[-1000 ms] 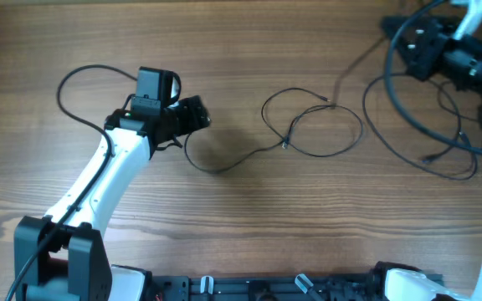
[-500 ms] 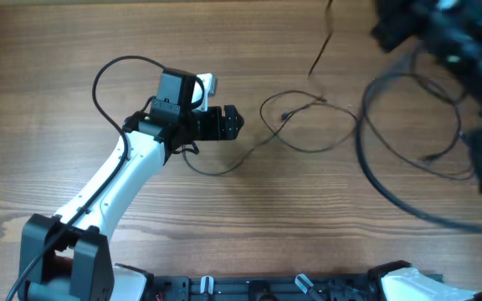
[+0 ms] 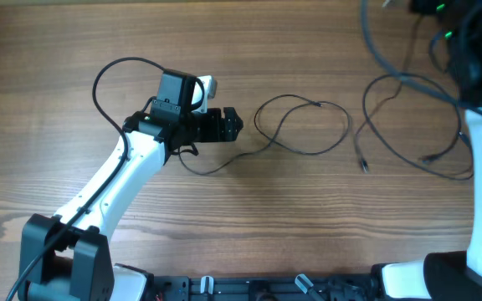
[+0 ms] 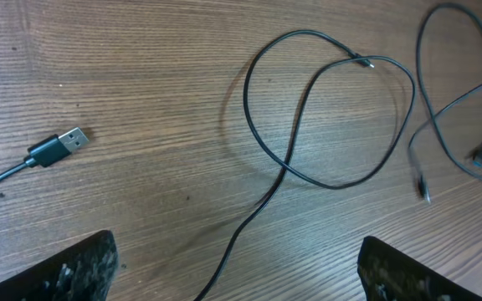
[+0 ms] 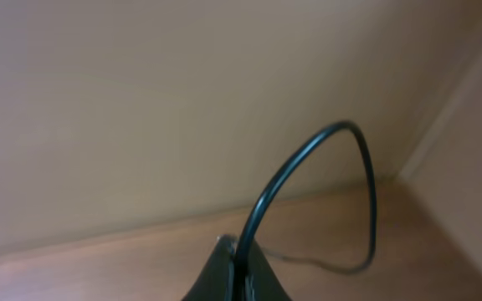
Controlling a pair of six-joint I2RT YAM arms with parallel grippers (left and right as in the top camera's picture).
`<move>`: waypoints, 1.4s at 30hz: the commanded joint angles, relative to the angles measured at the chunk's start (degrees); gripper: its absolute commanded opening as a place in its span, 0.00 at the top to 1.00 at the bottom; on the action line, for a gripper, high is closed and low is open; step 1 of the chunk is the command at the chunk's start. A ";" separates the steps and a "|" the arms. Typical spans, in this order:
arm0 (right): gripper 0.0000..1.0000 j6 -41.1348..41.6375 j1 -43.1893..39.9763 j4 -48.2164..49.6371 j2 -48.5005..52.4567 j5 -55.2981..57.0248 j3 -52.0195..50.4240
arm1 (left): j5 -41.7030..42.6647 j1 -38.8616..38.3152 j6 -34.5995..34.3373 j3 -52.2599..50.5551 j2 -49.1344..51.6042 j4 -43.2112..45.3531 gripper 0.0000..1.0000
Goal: Untangle cables
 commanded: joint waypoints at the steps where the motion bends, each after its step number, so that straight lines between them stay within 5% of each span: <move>1: 0.96 -1.68 -6.25 8.81 -0.61 -1.14 0.90 | -0.02 0.07 1.55 0.22 -0.35 -0.17 0.06; 4: 0.96 -3.23 -9.66 12.96 -0.81 -1.88 0.85 | -0.02 0.07 1.53 0.22 -0.35 -0.15 0.06; 10: 0.96 -0.68 -12.59 -15.96 8.13 -1.97 -0.22 | -0.02 0.07 1.53 0.22 -0.35 -0.20 0.06; 19: 0.94 6.51 -16.85 -26.36 24.04 -1.64 -1.44 | 0.00 0.07 1.53 0.22 -0.35 -2.21 0.07; 22: 0.00 6.38 -19.19 -27.67 23.87 -8.57 -1.44 | -0.02 0.07 1.53 0.22 -0.35 -2.34 0.07; 28: 0.00 -2.54 -16.09 -35.26 23.89 -31.87 -1.44 | -6.91 0.96 1.44 0.22 -0.37 -4.63 0.12; 36: 0.00 -1.62 -3.76 -40.52 24.02 -27.36 -2.10 | -6.91 10.34 1.09 0.22 -0.42 -7.56 0.12; 42: 0.06 -4.85 1.60 -28.89 24.02 -35.47 -18.64 | -8.24 14.75 -0.94 0.22 -0.42 -9.97 0.08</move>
